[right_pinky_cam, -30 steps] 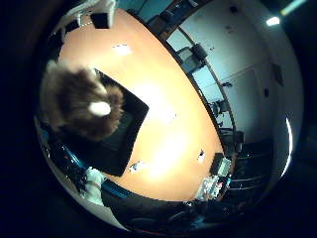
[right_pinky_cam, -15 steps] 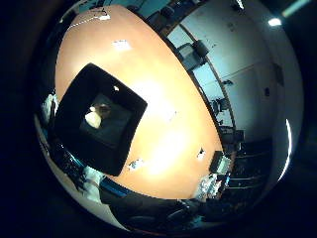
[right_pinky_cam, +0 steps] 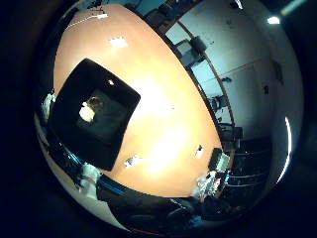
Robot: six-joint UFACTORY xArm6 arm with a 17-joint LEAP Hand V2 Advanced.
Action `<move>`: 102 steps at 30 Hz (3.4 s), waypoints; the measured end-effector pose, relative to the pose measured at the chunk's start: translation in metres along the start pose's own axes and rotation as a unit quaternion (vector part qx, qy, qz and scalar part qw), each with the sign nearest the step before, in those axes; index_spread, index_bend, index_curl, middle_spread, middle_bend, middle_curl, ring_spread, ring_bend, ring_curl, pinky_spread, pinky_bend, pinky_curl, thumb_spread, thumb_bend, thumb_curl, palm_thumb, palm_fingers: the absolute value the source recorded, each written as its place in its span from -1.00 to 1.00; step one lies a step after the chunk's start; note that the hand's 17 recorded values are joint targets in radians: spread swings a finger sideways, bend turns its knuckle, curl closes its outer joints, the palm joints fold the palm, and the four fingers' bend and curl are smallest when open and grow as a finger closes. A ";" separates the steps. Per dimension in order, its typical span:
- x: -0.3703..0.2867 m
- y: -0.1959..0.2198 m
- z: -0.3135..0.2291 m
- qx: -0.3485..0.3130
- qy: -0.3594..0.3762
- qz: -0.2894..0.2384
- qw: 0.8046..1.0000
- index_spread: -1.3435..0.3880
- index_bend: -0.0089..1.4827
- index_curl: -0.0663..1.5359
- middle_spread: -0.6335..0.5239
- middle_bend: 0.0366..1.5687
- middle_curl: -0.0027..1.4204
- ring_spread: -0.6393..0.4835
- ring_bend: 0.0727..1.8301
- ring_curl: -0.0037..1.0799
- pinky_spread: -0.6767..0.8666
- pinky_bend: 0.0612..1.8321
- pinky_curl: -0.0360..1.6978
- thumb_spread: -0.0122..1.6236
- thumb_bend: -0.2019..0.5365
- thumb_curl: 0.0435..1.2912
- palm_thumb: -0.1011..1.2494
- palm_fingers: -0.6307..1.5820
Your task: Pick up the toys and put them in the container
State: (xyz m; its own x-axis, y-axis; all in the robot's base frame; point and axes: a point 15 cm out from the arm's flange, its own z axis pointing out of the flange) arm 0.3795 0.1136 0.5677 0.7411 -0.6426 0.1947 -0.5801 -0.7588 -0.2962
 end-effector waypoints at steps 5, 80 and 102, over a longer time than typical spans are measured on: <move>0.065 0.075 -0.005 -0.081 0.056 0.038 0.994 0.05 -0.76 -0.53 -0.10 -0.66 -0.50 0.19 -0.63 -0.61 0.49 -0.67 -0.55 0.35 -0.51 -0.60 -0.01 -0.18; 0.101 0.344 0.293 -0.269 0.099 -0.118 0.951 -0.08 -0.73 -0.50 -0.26 -0.80 -0.51 0.20 -0.87 -0.60 0.43 -0.84 -0.64 0.18 -0.51 -0.40 0.52 -0.08; 0.116 0.344 0.322 -0.269 0.078 -0.120 0.952 -0.10 -0.73 -0.45 -0.30 -0.79 -0.51 0.19 -0.87 -0.64 0.43 -0.85 -0.66 0.18 -0.51 -0.40 0.53 -0.06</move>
State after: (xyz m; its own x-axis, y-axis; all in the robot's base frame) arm 0.3747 -0.1879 0.1876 0.8394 -0.4193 0.3459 -0.5205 -0.8035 0.2890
